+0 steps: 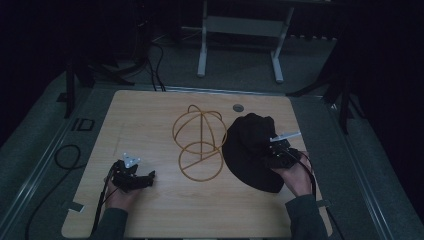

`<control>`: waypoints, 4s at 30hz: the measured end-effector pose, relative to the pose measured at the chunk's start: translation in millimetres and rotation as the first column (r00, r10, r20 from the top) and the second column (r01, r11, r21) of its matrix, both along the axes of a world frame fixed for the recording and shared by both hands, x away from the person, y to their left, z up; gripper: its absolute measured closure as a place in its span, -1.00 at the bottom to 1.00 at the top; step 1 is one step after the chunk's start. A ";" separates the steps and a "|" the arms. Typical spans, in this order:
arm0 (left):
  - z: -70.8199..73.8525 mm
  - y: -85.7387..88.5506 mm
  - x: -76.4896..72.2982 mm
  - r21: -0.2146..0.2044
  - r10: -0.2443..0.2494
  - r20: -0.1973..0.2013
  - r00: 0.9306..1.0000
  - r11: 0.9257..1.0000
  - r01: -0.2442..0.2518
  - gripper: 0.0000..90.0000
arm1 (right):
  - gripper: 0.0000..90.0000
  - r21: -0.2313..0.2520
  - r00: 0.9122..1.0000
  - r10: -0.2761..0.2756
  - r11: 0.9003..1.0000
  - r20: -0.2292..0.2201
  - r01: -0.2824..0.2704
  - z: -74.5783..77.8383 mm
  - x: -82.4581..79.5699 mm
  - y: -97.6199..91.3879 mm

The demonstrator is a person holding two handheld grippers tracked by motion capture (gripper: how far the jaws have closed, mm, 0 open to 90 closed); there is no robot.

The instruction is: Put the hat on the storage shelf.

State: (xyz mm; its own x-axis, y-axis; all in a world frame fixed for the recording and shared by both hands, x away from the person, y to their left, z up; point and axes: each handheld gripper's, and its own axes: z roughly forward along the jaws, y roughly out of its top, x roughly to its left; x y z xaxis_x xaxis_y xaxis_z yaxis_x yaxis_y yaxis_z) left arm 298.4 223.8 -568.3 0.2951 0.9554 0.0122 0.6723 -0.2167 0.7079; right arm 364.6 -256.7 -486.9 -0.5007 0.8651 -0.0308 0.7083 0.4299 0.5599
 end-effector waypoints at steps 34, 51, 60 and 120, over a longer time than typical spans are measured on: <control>0.0 0.0 0.0 -0.001 0.000 0.000 1.000 1.000 0.000 -0.78 | 0.95 -0.042 0.998 0.051 0.998 0.031 -0.049 49.1 49.0 16.1; 0.0 0.0 0.0 0.000 0.000 0.000 1.000 1.000 0.000 -0.78 | 0.95 -0.047 0.989 0.123 0.992 0.078 -0.120 76.0 60.8 31.6; 0.0 0.0 0.0 -0.001 0.000 0.000 1.000 1.000 0.000 -0.78 | 0.95 -0.033 0.982 0.154 0.988 0.107 -0.152 97.0 61.7 38.4; 0.3 0.3 0.1 0.003 -0.003 -0.002 1.000 1.000 0.003 -0.78 | 0.95 0.036 0.942 0.187 0.978 0.280 -0.205 186.5 47.1 27.5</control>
